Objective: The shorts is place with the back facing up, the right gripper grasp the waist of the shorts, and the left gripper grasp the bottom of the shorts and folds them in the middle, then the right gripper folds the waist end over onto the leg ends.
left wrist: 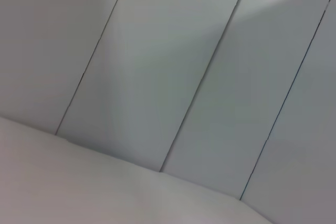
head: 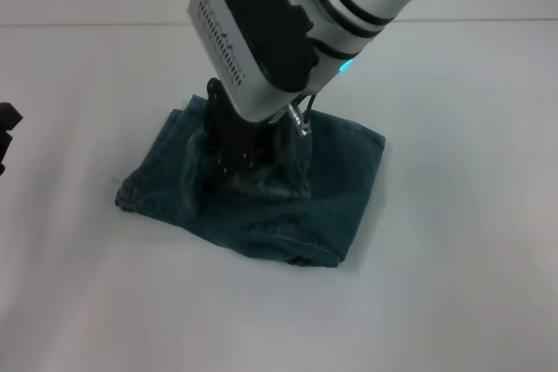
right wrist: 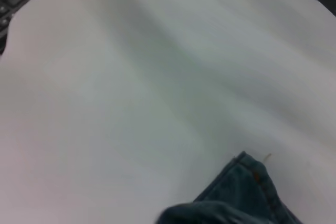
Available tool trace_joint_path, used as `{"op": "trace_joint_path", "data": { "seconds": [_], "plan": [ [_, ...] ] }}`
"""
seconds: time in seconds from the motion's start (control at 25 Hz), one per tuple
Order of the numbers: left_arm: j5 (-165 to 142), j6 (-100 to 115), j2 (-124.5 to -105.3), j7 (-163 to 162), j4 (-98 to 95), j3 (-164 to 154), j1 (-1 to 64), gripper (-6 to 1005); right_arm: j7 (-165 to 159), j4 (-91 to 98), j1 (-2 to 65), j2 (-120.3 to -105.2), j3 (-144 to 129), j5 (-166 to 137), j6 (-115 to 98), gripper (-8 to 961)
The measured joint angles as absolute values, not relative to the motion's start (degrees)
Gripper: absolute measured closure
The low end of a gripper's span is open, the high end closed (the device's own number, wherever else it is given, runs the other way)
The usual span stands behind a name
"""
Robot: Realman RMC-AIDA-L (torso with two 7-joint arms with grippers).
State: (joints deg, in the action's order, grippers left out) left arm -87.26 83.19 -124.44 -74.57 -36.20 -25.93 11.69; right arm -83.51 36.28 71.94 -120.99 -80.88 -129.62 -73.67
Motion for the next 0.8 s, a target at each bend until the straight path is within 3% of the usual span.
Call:
{"op": "trace_joint_path", "data": {
  "seconds": [0.2, 0.52, 0.8],
  "plan": [
    [-87.3, 82.7, -124.33, -74.4, -34.7, -26.0, 12.4, 999, -81.3, 36.9, 71.3, -120.86, -82.3, -127.6, -72.4, 775],
    [-87.3, 82.5, -124.09, -74.1, -34.5, -26.3, 13.3, 998, -81.5, 38.0, 68.5, -120.02, -79.5, -123.9, -73.0, 442],
    [-88.0, 83.5, -124.0, -72.3, -35.4, -26.9, 13.6, 992, -87.3, 46.2, 58.9, -119.66, -70.8, -122.4, -76.0, 131]
  ]
}}
